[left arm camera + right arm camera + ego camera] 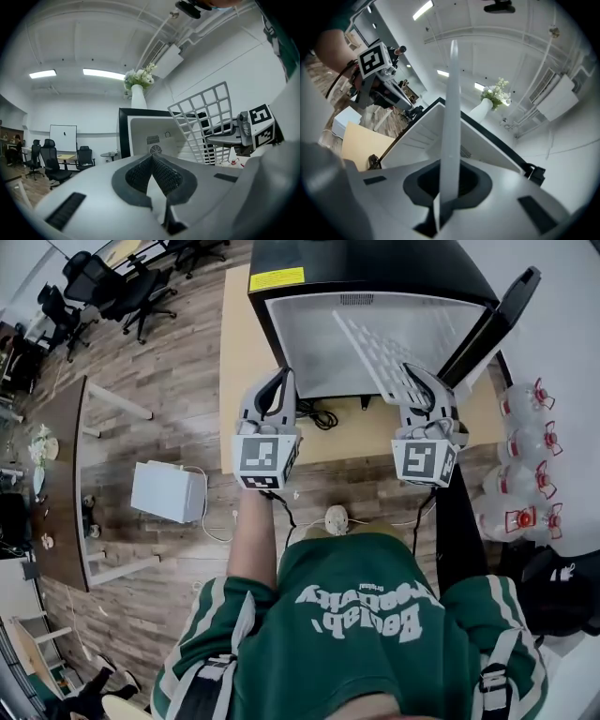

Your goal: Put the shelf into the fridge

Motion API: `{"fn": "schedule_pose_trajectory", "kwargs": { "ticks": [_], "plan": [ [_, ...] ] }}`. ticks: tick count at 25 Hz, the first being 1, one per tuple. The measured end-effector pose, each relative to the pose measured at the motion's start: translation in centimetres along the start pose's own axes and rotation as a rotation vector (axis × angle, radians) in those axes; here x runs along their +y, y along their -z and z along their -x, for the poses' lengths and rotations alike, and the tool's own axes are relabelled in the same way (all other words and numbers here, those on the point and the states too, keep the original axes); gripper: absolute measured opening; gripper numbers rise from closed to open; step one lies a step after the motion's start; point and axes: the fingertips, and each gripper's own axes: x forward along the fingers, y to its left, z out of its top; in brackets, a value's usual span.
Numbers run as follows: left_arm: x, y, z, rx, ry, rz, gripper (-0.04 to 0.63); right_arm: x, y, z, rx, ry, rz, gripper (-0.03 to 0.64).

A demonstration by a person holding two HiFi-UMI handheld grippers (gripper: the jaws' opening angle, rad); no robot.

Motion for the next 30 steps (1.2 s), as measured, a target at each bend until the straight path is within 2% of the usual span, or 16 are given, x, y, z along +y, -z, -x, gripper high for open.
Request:
{"fn": "schedule_pose_trajectory", "kwargs": {
  "ticks": [8, 13, 20, 27, 30],
  "plan": [
    [1.0, 2.0, 0.1, 0.035, -0.017, 0.035, -0.006, 2.6, 1.4, -0.8, 0.066, 0.003, 0.276, 0.028],
    [1.5, 2.3, 0.4, 0.042, -0.028, 0.027, -0.006, 3.6, 1.6, -1.2, 0.084, 0.041, 0.386, 0.031],
    [2.7, 2.9, 1.0, 0.059, -0.036, 0.035, -0.006, 5.6, 0.4, -1.3, 0.064, 0.077, 0.584, 0.031],
    [2.7, 3.0, 0.8, 0.057, -0.042, 0.03, -0.006, 7.6, 2.1, -2.1, 0.094, 0.032, 0.62, 0.029],
    [2.7, 3.1, 0.8, 0.058, -0.041, 0.027, -0.006, 7.5, 2.8, -2.5, 0.123, 0.049, 0.616, 0.032]
  ]
}}
